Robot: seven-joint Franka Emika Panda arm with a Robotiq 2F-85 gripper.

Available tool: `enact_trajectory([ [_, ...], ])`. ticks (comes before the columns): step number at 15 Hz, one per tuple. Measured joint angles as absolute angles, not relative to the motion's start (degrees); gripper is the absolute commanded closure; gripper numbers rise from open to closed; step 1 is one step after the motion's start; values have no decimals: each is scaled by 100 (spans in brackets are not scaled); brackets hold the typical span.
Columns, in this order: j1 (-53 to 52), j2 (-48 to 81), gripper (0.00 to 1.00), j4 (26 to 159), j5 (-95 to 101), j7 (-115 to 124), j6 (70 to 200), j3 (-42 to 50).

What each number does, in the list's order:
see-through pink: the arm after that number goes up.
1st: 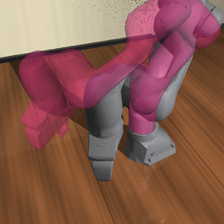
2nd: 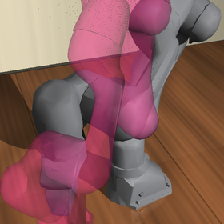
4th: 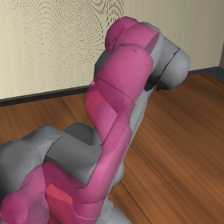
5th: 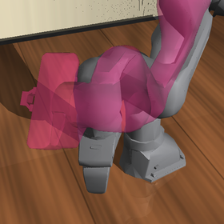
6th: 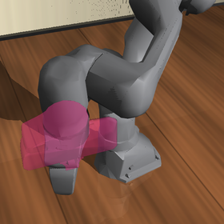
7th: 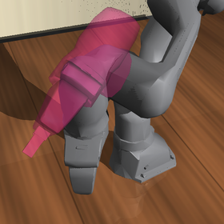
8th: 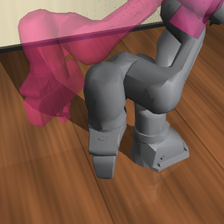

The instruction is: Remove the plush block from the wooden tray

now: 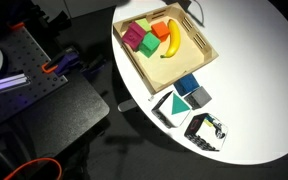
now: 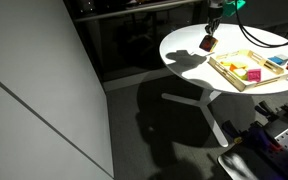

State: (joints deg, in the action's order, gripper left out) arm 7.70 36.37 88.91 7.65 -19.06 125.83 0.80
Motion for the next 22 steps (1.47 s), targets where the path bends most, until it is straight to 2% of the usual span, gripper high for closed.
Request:
enact_trajectory([
  [12, 770, 3567, 96, 9631, 738, -2725, 12670, -201],
  [13, 768, 3532, 71, 9732, 743, -2727, 12727, -201],
  [15, 755, 3427, 67, 9959, 778, -2713, 12914, -184],
  [22, 547, 3025, 11, 10537, 1000, -1794, 13746, 171],
])
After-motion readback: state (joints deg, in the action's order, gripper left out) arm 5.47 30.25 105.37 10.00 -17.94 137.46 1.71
